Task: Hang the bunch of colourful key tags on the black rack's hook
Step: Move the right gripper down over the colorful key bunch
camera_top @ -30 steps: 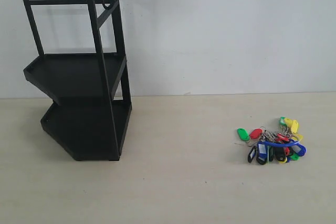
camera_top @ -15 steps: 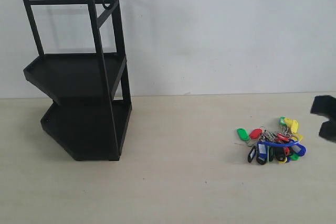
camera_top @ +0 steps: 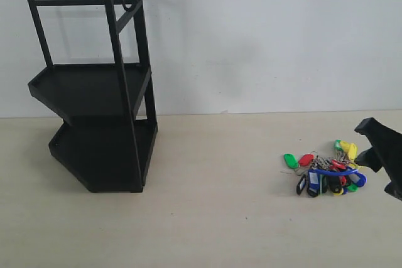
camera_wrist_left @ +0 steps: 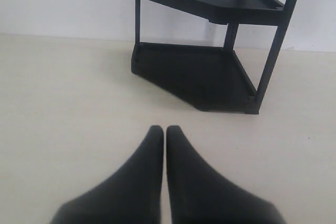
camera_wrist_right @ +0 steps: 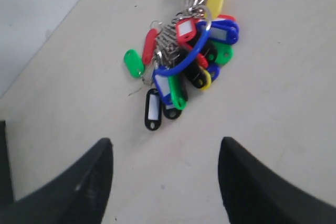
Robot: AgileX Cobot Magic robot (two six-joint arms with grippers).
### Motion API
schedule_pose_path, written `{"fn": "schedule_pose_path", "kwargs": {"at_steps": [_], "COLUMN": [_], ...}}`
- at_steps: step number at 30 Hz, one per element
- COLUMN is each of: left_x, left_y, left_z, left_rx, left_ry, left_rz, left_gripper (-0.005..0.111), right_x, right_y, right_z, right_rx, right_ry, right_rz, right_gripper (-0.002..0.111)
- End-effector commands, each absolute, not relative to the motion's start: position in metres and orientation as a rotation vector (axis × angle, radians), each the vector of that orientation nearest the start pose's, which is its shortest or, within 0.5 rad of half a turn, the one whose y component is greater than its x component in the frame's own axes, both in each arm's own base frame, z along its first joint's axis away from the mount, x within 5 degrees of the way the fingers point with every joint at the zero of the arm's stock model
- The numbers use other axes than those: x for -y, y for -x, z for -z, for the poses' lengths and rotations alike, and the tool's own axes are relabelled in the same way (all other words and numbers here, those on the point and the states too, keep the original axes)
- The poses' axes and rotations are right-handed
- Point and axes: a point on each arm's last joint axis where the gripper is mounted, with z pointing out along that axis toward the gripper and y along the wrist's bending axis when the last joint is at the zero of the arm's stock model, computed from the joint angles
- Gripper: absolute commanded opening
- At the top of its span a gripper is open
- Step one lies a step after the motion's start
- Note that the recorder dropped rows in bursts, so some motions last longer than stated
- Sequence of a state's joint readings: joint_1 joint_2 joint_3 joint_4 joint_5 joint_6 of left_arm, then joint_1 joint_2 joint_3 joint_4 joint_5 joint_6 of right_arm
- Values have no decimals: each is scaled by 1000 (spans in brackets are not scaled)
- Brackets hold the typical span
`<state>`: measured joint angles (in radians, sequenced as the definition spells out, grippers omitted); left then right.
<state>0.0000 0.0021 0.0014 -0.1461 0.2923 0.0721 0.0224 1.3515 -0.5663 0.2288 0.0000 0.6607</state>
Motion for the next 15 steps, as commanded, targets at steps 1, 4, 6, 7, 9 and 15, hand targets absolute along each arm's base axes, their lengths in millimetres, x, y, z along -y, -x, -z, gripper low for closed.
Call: {"fn": "schedule_pose_path", "kwargs": {"at_steps": [1,4,6,7,9,15], "left_x": [4,4,4,4,4,4], "left_y": [-55,-55,-55,-55,-55,-55], "left_z": [-188,-188,-188,-188,-188,-188], "left_rx": [-1766,-1766,-1766,-1766,-1766,-1766], "left_ry": [24,24,24,24,24,24], "left_rz": [79,79,79,79,79,79], "left_gripper": [4,4,4,4,4,4], "right_x": [1,2,2,2,1,1], "right_y": [-265,-272,-278,-282,-290,-307], "right_z": [-191,-176,-170,-168,-165,-158], "right_rx": [-2049,-2051,-2057,-2061,-2081,-2075], "right_ry": [-1033,-1068,-1084,-1087,-1095,-1126], "right_rz": [-471,-461,-457,-454,-450,-459], "right_gripper": [49,47,47,47,47,47]}}
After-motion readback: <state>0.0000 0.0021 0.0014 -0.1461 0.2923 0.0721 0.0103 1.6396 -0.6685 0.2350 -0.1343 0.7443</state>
